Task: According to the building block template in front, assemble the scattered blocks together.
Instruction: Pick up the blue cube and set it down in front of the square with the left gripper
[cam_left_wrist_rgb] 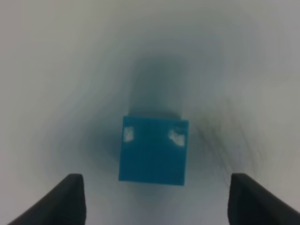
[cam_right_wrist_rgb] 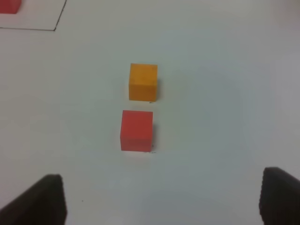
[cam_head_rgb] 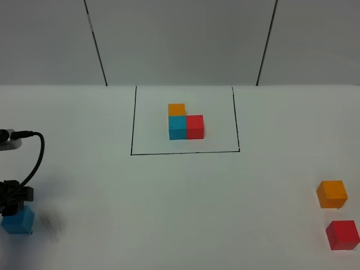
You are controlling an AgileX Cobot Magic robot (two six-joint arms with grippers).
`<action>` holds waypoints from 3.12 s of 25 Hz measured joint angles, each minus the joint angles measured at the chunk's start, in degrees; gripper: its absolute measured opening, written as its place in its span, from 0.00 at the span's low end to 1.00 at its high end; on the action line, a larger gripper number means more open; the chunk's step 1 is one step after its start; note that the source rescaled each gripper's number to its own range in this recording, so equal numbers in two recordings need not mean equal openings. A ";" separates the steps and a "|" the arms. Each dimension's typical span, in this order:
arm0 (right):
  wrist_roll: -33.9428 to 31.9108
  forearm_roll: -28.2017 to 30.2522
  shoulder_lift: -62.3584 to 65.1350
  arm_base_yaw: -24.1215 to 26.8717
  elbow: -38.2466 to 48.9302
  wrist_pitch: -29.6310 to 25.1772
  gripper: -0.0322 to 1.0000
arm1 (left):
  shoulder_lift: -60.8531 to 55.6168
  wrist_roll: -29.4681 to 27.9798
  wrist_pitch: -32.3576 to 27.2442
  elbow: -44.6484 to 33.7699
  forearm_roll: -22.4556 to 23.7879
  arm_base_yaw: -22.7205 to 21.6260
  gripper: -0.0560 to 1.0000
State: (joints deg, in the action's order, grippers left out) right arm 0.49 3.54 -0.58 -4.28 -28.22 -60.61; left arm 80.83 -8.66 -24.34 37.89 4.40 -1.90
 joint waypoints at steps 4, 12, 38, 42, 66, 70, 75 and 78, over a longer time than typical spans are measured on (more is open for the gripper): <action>0.00 0.00 0.00 0.00 0.00 0.00 0.78 | 4.18 -0.66 1.51 0.00 0.00 0.00 0.53; 0.00 0.00 0.00 0.00 0.00 0.00 0.78 | 11.59 -0.72 2.60 1.97 -0.05 0.00 0.53; 0.00 0.00 0.00 0.00 0.00 0.00 0.78 | 14.27 -1.15 -1.07 6.14 -0.16 0.00 0.53; 0.00 0.00 0.00 0.00 0.00 0.00 0.78 | 17.25 -1.15 -3.80 9.26 -0.16 0.00 0.53; 0.00 0.00 0.00 0.00 0.00 0.00 0.78 | 22.39 -0.37 -4.15 11.28 -0.12 0.13 0.06; 0.00 0.00 0.00 0.00 0.00 0.00 0.78 | 17.58 5.02 -10.06 17.78 -2.40 2.83 0.06; 0.00 0.00 0.00 0.00 0.00 0.00 0.78 | 13.05 24.72 -24.42 34.38 -10.17 12.19 0.06; 0.00 0.00 0.00 0.00 0.00 0.00 0.78 | 13.58 34.97 -34.48 43.37 -14.90 20.03 0.06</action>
State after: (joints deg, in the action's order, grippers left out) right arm 0.49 3.54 -0.58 -4.28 -28.22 -60.61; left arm 94.40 26.31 -58.82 81.26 -10.50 18.13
